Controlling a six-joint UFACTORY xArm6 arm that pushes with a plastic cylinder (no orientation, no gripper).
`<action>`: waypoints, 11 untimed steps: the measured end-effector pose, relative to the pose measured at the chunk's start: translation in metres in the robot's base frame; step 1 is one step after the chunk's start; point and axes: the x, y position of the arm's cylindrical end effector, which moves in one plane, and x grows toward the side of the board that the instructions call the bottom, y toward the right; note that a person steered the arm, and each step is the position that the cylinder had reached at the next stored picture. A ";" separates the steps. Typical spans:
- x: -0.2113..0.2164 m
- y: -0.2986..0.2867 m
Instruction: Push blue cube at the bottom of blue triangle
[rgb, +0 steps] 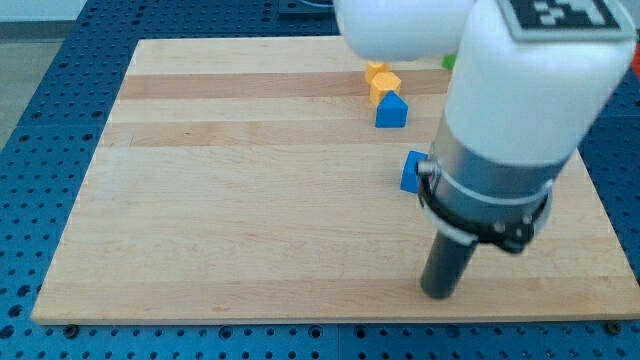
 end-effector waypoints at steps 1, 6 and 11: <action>-0.018 -0.011; -0.119 0.005; -0.193 0.051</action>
